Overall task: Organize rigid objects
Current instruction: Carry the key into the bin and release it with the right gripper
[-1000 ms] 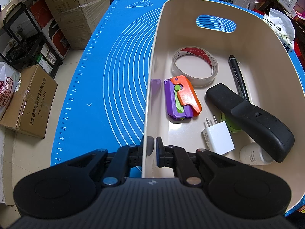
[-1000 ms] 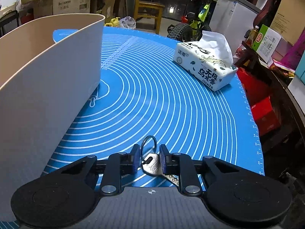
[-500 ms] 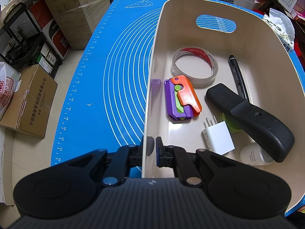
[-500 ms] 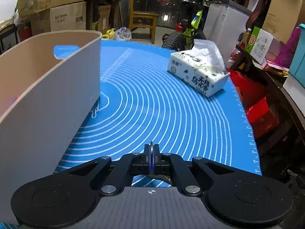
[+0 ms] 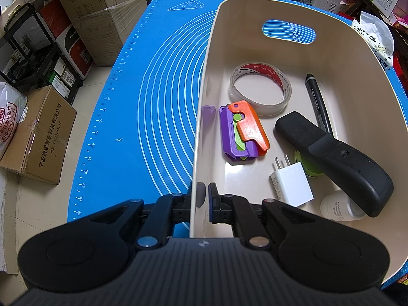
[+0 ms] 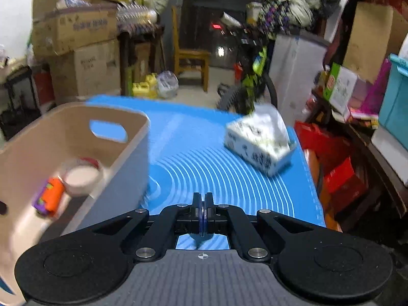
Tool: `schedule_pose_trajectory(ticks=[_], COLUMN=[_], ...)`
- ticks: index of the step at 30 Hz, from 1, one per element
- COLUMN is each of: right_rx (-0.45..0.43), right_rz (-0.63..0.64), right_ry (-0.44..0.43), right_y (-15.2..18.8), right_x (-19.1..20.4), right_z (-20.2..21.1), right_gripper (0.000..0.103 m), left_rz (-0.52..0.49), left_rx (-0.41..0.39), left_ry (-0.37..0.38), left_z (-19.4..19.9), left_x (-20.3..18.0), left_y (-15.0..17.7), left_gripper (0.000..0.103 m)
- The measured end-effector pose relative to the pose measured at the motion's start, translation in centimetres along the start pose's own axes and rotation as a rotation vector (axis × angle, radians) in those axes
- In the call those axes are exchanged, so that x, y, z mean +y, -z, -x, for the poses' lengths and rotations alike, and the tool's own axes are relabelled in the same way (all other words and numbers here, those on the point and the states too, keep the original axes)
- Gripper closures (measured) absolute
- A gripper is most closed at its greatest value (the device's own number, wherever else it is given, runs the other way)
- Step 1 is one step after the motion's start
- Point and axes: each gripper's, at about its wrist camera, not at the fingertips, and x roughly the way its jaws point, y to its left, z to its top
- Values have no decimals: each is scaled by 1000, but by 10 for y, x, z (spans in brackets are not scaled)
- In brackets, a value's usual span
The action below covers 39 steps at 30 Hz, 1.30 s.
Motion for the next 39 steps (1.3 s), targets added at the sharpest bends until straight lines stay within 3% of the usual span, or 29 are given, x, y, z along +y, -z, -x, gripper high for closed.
schedule_pose_trajectory(ticks=[10, 16, 25, 34, 39], right_rx=[-148, -149, -67, 116, 168], right_rz=[51, 67, 117, 128, 117], right_ry=[-137, -216, -308, -295, -279], right_y=[-48, -62, -49, -30, -24], right_x=[45, 81, 136, 152, 151], right_z=[41, 39, 19, -15, -24], right_gripper=[90, 90, 90, 90, 86], left_rz=[0, 0, 0, 1, 1], left_rx=[0, 0, 0, 0, 0], left_ry=[0, 1, 2, 4, 5], left_z=[0, 0, 0, 0, -1], left_x=[1, 0, 1, 0, 0], left_y=[0, 0, 0, 0, 0], left_gripper=[94, 94, 94, 94, 94])
